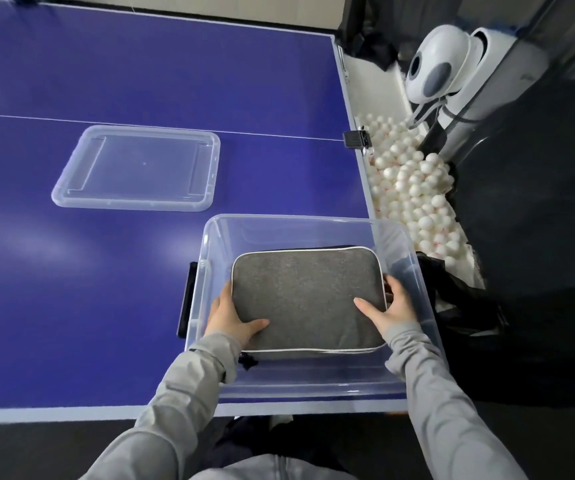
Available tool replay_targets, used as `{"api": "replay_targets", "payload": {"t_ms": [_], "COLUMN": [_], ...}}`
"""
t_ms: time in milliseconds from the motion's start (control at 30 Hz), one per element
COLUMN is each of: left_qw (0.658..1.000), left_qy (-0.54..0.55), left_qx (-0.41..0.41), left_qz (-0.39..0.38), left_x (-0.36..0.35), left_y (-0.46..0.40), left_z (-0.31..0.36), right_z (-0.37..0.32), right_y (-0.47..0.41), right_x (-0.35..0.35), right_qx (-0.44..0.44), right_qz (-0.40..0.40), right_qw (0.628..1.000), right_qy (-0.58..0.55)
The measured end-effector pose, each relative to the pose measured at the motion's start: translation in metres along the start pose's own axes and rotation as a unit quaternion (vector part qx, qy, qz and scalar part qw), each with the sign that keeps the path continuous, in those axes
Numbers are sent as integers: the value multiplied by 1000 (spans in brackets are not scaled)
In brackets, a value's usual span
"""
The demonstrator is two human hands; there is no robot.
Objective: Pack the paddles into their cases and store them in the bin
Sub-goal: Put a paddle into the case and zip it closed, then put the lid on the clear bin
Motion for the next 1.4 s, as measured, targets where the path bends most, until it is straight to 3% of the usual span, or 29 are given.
{"api": "replay_targets", "payload": {"t_ms": [167,300,433,700,933,1133,1400], "left_qw": [982,953,933,940,928,929,931], "left_qy": [-95,-140,-160,-248,-322,-333,-332], "left_qx": [-163,-261,-298,-159,-96,-73,-48], "left_qz": [10,64,122,173,162,141,142], "left_x": [9,42,95,233,329,343,332], "left_y": [16,14,-13,-142,-273,-371,-459], "left_z": [41,68,75,-10,-73,-101,-132], "right_z": [-53,-108,-153,-239,-282,-271,-235], "right_y": [10,15,17,-6,-57,-106,-157], "right_x": [16,-9,-57,-186,-301,-362,-409], "right_qx": [153,264,303,337,258,175,157], "right_qz": [93,60,0,-45,-58,-46,-14], "right_qw": [982,957,945,914,899,902,891], "right_qy": [61,105,121,220,349,392,426]}}
Point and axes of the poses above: each hand's wrist, its own y-axis away from the middle knuckle, its own x-axis out of the back of the hand, z = x × y, the point moved 7 cm from there along -y, towards the middle knuckle, and after that the axes turned 10 degrees about z, right-handed, at the moved point
